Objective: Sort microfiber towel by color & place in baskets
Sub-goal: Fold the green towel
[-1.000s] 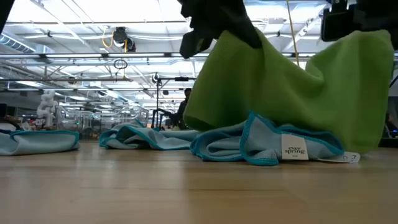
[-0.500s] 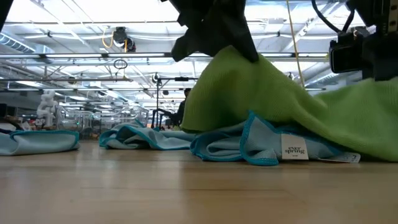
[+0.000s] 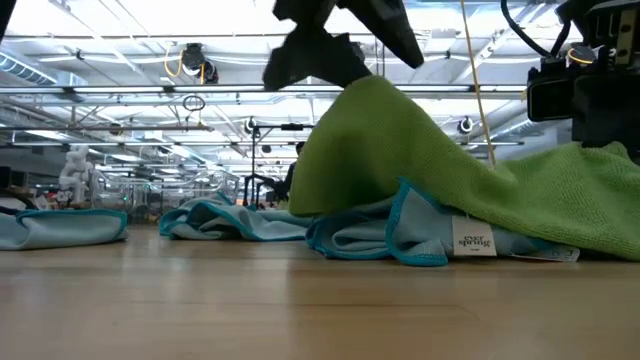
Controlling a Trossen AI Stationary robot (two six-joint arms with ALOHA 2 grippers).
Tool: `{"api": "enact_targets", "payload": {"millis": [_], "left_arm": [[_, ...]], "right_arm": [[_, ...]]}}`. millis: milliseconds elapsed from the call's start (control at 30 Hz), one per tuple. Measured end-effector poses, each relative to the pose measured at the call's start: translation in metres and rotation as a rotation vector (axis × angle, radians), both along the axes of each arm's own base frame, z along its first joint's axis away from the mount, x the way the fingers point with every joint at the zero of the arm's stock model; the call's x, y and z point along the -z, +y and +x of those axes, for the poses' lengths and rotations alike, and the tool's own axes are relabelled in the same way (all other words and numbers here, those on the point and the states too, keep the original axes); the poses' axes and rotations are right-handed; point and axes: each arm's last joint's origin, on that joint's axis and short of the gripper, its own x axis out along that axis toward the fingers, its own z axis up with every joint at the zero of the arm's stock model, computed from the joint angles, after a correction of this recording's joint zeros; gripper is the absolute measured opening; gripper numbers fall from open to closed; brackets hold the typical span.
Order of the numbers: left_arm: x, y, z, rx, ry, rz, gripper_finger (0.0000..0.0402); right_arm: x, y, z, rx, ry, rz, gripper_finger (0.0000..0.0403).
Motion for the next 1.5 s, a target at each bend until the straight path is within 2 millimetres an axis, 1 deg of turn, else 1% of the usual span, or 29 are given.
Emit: {"api": "enact_targets", "payload": {"millis": [200,400,533,633,733,867,1033,1133,1200,1300,1333,1400,1500], "left_arm": [[-0.001,-0.011,-0.004,0.023,-0.004,-0.005,0.0195],[-0.001,-0.011,-0.004,0.006,-0.011,0.008,0.0196],[-0.001,-0.013,-0.005,0.048,0.013,-0.064,0.0196],[-0.005,-0.021,-0.012,0.12,0.055,-0.137,0.0196],[-0.006,-0.032,-0.022,0.172,0.113,-0.161,0.0199],[-0.007,-0.046,-0.03,0.193,0.125,-0.163,0.0204],[-0.007,-0.05,-0.032,0.177,0.13,-0.194,0.0199],[-0.009,-0.048,-0.03,0.173,0.083,-0.129,0.0194],[-0.011,-0.048,-0.027,0.214,0.023,-0.029,0.0194],[-0.011,-0.055,-0.025,0.295,-0.053,0.152,0.0203],[-0.008,-0.059,-0.025,0.332,-0.059,0.205,0.0207],[0.004,-0.064,-0.025,0.412,-0.029,0.285,0.0216],[0.022,-0.064,-0.017,0.457,-0.005,0.293,0.0226]], "right_arm": [[0.001,0.0,0.0,0.004,0.01,0.003,0.0],[-0.002,0.005,0.007,-0.016,-0.042,0.023,0.0],[0.001,0.012,0.011,-0.054,-0.04,0.034,0.0],[0.003,0.021,0.012,-0.138,-0.032,0.062,0.0],[0.007,0.029,0.01,-0.208,0.003,0.072,0.0],[0.01,0.036,0.008,-0.255,0.023,0.067,0.0],[0.011,0.043,0.009,-0.285,0.019,0.074,0.0],[0.013,0.044,0.009,-0.286,0.037,0.074,0.0],[0.013,0.044,0.009,-0.285,0.042,0.074,0.0],[0.014,0.044,0.009,-0.284,0.044,0.074,0.0],[0.013,0.044,0.009,-0.283,0.044,0.076,0.0],[0.013,0.044,0.009,-0.276,0.049,0.083,0.0],[0.013,0.044,0.009,-0.272,0.047,0.086,0.0002]]}}
